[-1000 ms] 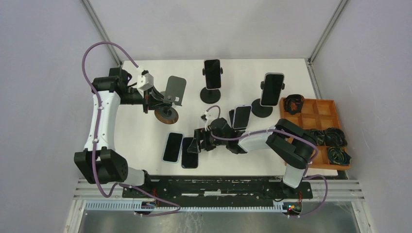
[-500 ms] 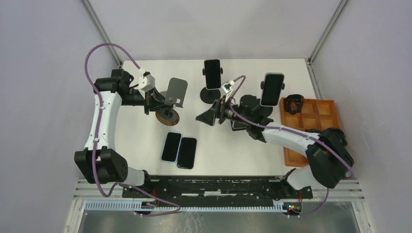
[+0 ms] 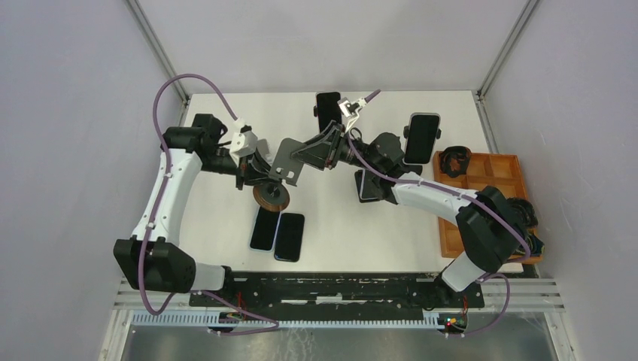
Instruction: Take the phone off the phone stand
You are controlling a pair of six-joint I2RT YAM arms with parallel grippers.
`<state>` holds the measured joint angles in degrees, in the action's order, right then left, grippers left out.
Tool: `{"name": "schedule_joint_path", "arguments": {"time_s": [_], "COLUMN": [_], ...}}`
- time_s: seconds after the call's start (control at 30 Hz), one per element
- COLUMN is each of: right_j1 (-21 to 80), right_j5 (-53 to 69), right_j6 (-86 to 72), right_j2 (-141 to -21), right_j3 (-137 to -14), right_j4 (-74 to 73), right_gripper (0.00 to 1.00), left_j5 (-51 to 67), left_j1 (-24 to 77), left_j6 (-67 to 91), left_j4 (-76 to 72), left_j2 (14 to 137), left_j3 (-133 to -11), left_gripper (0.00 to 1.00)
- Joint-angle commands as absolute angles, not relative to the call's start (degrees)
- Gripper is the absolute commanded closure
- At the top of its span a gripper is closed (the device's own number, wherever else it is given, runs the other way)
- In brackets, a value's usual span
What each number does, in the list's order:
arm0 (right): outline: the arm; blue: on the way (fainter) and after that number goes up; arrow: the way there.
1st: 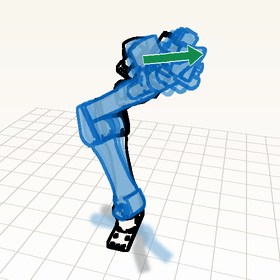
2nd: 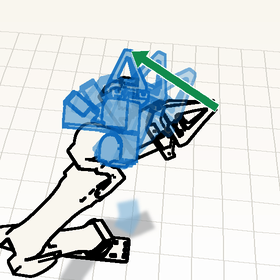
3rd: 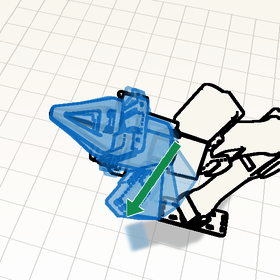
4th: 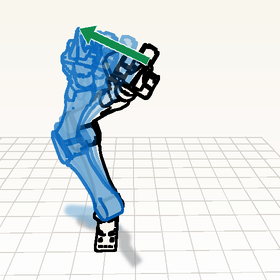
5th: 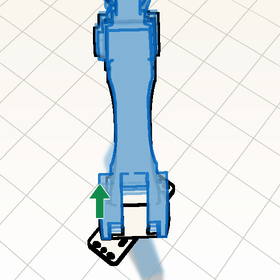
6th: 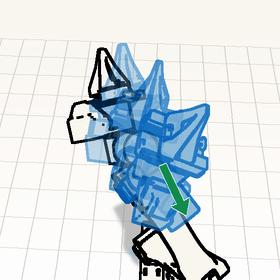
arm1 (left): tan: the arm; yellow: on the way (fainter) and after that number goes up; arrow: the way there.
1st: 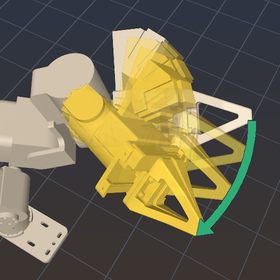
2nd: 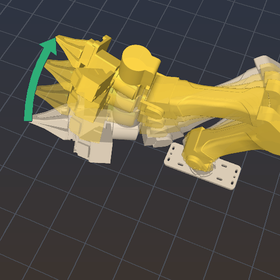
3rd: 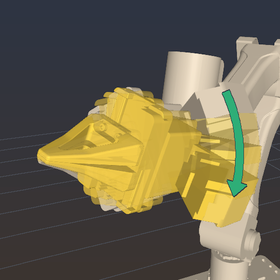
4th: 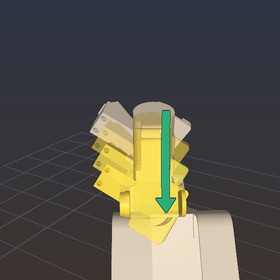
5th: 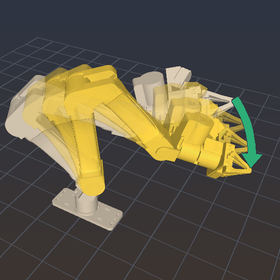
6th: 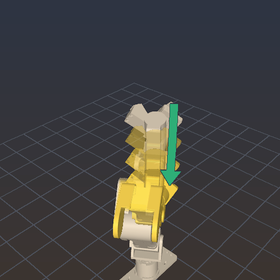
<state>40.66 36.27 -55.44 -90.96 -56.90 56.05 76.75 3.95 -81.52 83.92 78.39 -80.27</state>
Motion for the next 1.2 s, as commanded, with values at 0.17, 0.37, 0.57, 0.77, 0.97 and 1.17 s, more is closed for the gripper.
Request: {"name": "schedule_joint_path", "arguments": {"time_s": [0.17,0.37,0.57,0.77,0.97,1.17], "right_j1": [41.20,41.14,41.10,41.06,41.15,41.84], "right_j5": [39.97,43.25,43.11,39.98,38.82,40.58], "right_j6": [-50.32,-36.72,-26.90,-17.30,-8.67,-9.65], "right_j2": [-91.03,-90.72,-90.61,-90.07,-89.49,-90.93], "right_j3": [-59.34,-62.99,-63.07,-63.33,-65.27,-66.01], "right_j4": [55.81,42.32,35.95,30.28,23.98,26.45], "right_gripper": [1.00,1.00,1.00,1.00,1.00,1.00], "left_j5": [75.80,74.62,76.39,76.10,72.27,73.22], "left_j1": [4.31,4.31,4.34,4.60,4.92,6.80], "left_j6": [-81.04,-81.25,-77.77,-76.83,-79.10,-80.74], "left_j4": [83.94,83.94,83.94,83.94,83.94,83.94], "left_j2": [78.97,77.96,80.90,82.20,81.65,85.25], "left_j3": [-80.40,-80.34,-81.90,-82.16,-82.58,-82.96], "left_gripper": [0.29,0.08,0.10,0.12,0.11,0.13]}}
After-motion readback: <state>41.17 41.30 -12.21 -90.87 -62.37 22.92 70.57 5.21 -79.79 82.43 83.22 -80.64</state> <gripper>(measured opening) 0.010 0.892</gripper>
